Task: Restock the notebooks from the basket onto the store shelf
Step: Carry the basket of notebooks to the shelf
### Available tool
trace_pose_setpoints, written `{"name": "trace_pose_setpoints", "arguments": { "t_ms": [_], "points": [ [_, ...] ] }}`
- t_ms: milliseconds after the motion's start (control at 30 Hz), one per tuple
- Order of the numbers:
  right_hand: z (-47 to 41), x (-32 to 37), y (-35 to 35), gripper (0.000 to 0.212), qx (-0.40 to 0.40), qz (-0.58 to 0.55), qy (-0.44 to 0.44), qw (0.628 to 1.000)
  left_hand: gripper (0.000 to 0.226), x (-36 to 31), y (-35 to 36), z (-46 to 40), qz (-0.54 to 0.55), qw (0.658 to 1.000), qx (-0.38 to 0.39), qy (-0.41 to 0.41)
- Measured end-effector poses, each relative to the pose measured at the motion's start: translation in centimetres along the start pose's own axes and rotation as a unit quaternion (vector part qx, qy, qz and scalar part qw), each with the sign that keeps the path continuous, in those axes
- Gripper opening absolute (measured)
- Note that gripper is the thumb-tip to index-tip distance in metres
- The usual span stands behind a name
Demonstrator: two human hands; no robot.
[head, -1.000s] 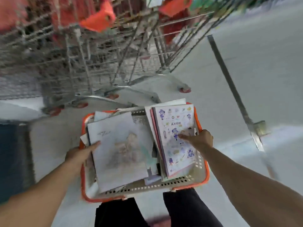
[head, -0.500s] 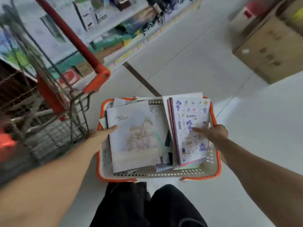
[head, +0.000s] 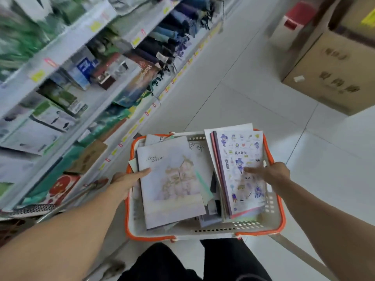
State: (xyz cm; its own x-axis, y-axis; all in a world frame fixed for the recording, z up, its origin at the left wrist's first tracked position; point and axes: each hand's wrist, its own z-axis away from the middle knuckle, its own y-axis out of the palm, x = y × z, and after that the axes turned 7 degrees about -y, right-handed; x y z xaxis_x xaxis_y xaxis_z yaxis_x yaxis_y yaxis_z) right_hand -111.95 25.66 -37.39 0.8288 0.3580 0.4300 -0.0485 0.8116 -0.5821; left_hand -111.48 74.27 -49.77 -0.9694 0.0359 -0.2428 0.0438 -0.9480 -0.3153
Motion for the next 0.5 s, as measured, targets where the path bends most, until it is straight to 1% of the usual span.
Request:
{"name": "trace_pose_setpoints", "arguments": {
  "t_ms": [67, 133, 200, 233, 333, 367, 433, 500],
  "points": [
    [-4.5, 3.5, -2.1, 0.061, 0.005, -0.006, 0.005, 1.0, 0.107, -6.1, 3.0, 3.4, 0.016, 0.999, -0.034, 0.01],
    [-8.2, 7.6, -4.5, 0.063, 0.009, -0.001, 0.008, 1.0, 0.109, -12.9, 6.2, 7.7, 0.016, 0.999, -0.046, 0.022],
    [-11.8, 12.1, -6.9, 0.064, 0.001, 0.01, 0.003, 1.0, 0.105, -19.0, 8.6, 8.4, 0.011, 0.998, -0.06, 0.021],
    [-13.6, 14.4, -8.1, 0.063, -0.003, 0.014, 0.003, 1.0, 0.107, -22.1, 9.8, 8.8, 0.008, 0.998, -0.066, 0.022],
    [-19.8, 21.6, -11.0, 0.062, -0.009, 0.025, -0.002, 1.0, 0.133, -30.8, 12.5, 6.8, 0.026, 0.997, -0.061, 0.03],
    [-21.8, 23.9, -11.8, 0.063, -0.011, 0.034, -0.005, 0.999, 0.132, -33.8, 13.6, 6.0, 0.038, 0.997, -0.052, 0.036],
    [-25.9, 28.3, -13.4, 0.063, -0.02, 0.04, -0.01, 0.999, 0.119, -40.2, 16.1, 5.6, 0.048, 0.998, -0.033, 0.04],
    [-30.2, 32.7, -15.4, 0.062, -0.033, 0.042, -0.017, 0.998, 0.119, -46.3, 18.5, 4.6, 0.034, 0.999, -0.022, 0.032]
  ]
}}
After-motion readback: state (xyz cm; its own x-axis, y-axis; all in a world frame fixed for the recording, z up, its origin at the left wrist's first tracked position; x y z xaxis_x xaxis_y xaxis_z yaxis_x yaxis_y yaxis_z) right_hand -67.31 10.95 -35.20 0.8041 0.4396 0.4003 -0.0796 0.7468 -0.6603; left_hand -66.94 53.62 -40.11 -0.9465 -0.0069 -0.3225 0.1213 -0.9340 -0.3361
